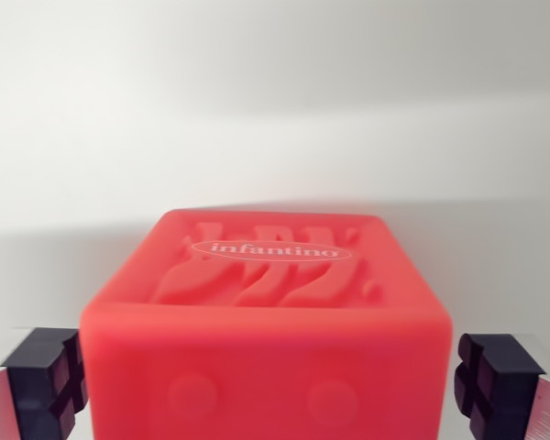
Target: Destack cube
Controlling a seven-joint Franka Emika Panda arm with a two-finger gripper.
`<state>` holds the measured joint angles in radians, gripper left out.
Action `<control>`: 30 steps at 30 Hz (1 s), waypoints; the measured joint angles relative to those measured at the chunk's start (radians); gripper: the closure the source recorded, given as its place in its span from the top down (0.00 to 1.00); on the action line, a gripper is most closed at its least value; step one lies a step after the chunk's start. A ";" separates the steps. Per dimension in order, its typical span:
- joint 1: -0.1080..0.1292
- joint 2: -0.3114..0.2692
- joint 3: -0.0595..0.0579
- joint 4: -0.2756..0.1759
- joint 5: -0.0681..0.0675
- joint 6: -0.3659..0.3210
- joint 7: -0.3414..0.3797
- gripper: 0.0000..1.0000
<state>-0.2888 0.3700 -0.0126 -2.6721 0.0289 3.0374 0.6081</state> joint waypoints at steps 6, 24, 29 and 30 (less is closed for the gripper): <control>0.001 -0.032 -0.001 -0.007 0.000 -0.021 0.000 1.00; 0.013 -0.211 -0.017 -0.045 -0.010 -0.160 0.008 1.00; 0.013 -0.275 -0.018 -0.053 -0.018 -0.215 0.013 1.00; 0.013 -0.291 -0.018 -0.054 -0.020 -0.230 0.014 1.00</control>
<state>-0.2758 0.0791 -0.0309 -2.7261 0.0090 2.8077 0.6222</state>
